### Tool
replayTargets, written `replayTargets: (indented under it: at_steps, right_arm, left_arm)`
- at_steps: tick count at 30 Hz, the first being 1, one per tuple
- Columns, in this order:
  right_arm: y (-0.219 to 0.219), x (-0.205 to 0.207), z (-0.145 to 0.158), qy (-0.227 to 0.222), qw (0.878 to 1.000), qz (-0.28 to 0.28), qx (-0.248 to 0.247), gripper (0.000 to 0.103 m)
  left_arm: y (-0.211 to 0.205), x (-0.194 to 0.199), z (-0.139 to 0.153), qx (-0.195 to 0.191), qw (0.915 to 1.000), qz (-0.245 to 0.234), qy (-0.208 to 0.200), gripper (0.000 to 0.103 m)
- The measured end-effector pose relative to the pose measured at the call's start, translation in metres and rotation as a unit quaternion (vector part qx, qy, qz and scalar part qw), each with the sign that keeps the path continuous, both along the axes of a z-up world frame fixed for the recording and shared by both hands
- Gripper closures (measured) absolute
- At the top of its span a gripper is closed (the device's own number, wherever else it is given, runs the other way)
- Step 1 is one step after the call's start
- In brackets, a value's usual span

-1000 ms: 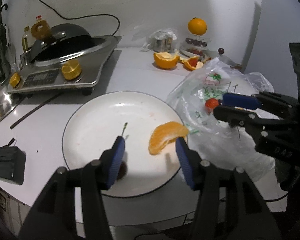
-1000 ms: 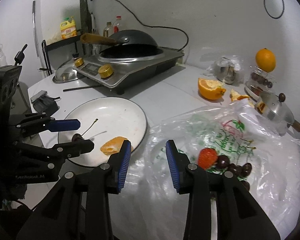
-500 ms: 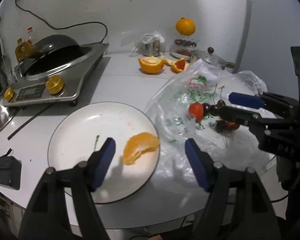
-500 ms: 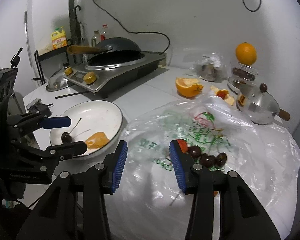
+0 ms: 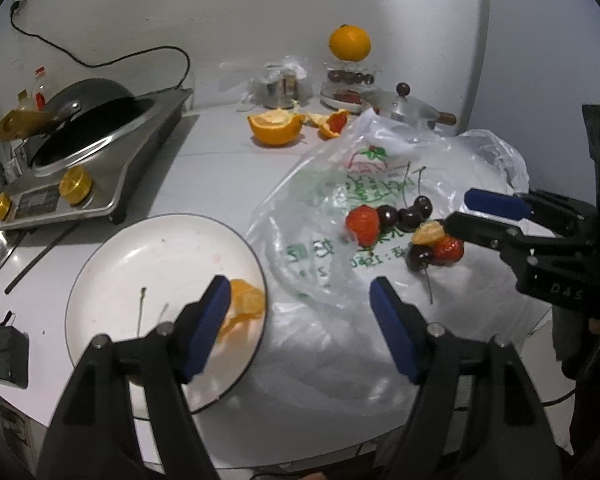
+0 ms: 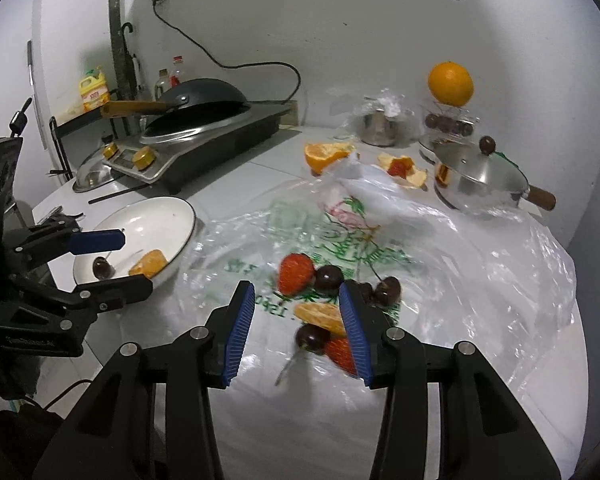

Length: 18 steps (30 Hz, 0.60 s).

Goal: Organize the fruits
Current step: 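Move both open tools back over the fruit on the plastic bag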

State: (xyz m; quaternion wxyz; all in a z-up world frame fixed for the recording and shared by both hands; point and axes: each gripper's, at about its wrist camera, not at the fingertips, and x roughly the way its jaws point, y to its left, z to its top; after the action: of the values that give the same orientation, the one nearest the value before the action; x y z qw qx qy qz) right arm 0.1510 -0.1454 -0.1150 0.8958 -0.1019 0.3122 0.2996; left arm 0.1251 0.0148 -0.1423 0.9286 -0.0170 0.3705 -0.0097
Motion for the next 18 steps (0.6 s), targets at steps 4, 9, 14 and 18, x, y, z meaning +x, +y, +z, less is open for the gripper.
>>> replayTargets:
  at_steps: [4, 9, 14, 18]
  right_arm:
    - [-0.009, 0.006, -0.005, 0.005, 1.0, -0.008, 0.002, 0.056]
    - [-0.021, 0.012, -0.014, 0.013, 1.0, -0.016, 0.001, 0.056]
    - [-0.03, 0.015, -0.026, 0.026, 0.999, -0.021, -0.004, 0.056]
    - [-0.034, 0.018, -0.038, 0.041, 0.999, -0.022, -0.011, 0.056]
  left_arm:
    - [-0.008, 0.005, -0.001, 0.004, 1.0, -0.007, 0.003, 0.03]
    - [-0.019, 0.013, -0.002, 0.007, 0.9998, -0.015, 0.009, 0.03]
    - [-0.028, 0.02, -0.005, 0.008, 0.9996, -0.024, 0.016, 0.03]
    - [-0.037, 0.027, -0.007, 0.011, 0.9992, -0.031, 0.021, 0.03]
